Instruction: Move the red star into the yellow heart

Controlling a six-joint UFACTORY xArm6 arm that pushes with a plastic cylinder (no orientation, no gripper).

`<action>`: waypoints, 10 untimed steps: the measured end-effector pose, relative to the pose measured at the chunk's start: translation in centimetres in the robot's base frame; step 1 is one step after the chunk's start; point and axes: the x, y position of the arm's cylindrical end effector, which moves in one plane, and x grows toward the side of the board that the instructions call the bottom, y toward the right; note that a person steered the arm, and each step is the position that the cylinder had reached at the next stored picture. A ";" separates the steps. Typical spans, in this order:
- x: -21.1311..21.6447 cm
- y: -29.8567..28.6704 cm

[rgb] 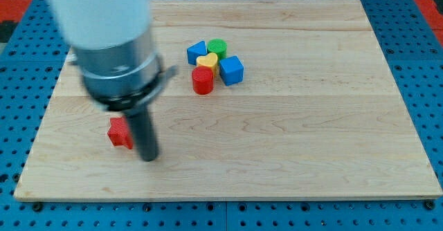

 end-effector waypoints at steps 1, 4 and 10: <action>-3.0 -4.4; -11.6 -0.5; -18.2 -1.8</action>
